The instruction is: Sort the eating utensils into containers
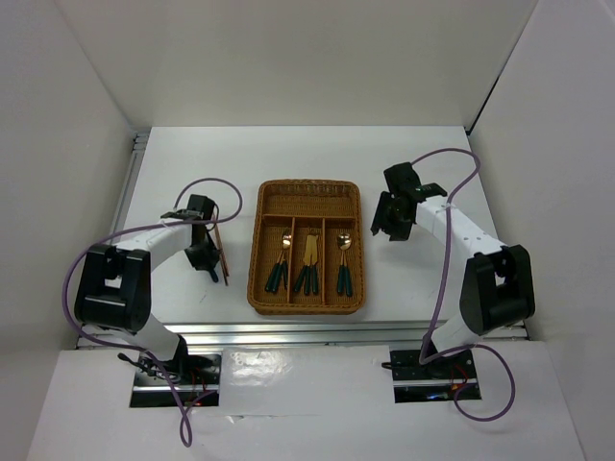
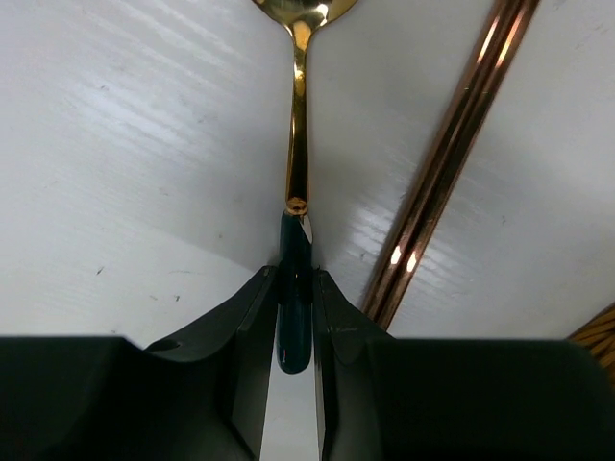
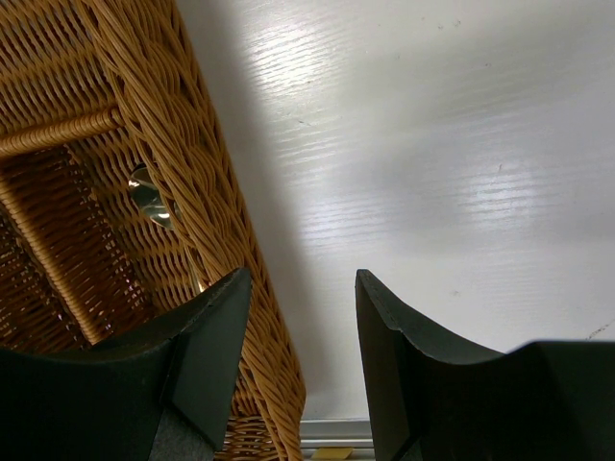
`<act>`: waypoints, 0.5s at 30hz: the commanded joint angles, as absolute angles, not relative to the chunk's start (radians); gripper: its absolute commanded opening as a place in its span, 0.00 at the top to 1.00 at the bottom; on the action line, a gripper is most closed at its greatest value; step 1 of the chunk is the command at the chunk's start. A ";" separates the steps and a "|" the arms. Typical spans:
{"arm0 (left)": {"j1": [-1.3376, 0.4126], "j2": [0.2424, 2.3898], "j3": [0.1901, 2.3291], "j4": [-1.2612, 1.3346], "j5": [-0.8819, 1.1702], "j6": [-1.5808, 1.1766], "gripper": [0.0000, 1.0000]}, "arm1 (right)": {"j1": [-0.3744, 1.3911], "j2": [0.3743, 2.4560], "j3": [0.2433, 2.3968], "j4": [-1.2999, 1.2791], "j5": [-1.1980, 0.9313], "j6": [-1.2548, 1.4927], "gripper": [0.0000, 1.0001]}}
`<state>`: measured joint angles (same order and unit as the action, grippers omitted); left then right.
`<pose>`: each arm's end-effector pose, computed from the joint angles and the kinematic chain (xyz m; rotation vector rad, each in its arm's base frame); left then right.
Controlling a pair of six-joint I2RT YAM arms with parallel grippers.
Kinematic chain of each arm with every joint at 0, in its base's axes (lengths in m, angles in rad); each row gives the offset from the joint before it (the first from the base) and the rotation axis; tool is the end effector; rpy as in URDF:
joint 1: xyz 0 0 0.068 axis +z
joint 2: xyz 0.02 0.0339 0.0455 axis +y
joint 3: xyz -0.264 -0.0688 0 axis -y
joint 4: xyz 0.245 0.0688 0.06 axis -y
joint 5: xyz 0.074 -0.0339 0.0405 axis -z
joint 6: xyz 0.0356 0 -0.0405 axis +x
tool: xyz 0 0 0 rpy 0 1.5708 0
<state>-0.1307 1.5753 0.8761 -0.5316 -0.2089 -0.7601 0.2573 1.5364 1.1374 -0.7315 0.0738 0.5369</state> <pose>0.2822 -0.0296 0.1631 -0.8969 2.5956 0.0567 0.2972 0.0755 0.2384 0.3989 2.6746 0.1420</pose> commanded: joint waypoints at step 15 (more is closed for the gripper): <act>-0.236 1.310 1.100 -0.767 -0.212 -0.684 0.76 | 0.163 1.569 1.141 -0.646 0.055 0.532 0.45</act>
